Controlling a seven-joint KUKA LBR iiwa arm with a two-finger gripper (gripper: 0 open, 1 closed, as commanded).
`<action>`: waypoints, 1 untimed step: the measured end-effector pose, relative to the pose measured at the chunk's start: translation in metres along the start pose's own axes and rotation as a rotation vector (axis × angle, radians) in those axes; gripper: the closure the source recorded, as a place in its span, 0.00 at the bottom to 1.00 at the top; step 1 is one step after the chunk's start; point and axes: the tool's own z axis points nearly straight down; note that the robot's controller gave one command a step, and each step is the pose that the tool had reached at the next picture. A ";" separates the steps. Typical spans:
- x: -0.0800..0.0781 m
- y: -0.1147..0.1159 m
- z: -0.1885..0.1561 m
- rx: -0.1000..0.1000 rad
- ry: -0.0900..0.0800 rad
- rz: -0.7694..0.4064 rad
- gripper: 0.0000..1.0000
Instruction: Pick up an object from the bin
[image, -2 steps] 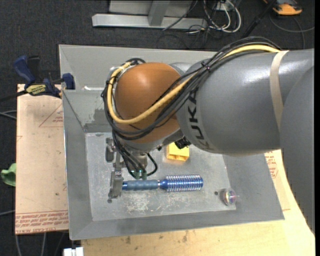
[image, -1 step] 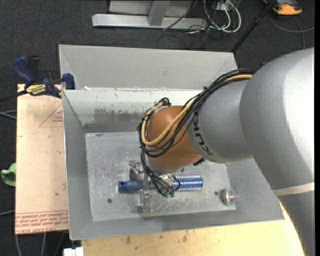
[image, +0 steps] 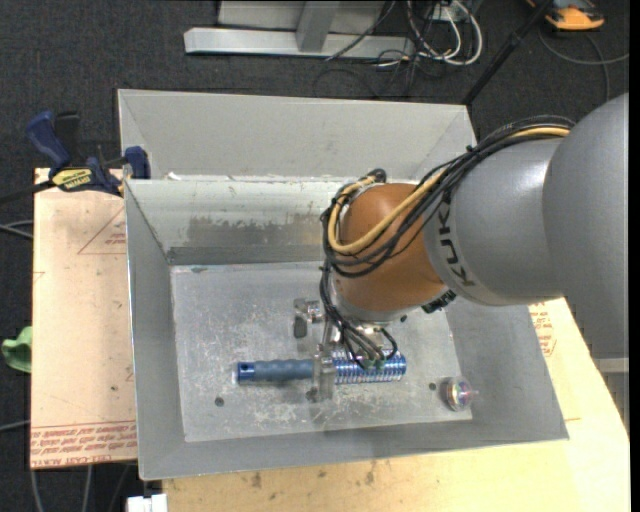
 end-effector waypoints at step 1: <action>0.000 -0.040 0.002 0.000 0.003 -0.155 0.00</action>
Offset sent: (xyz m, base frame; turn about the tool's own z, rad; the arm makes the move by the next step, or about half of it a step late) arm 0.0024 -0.0385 -0.0012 -0.1595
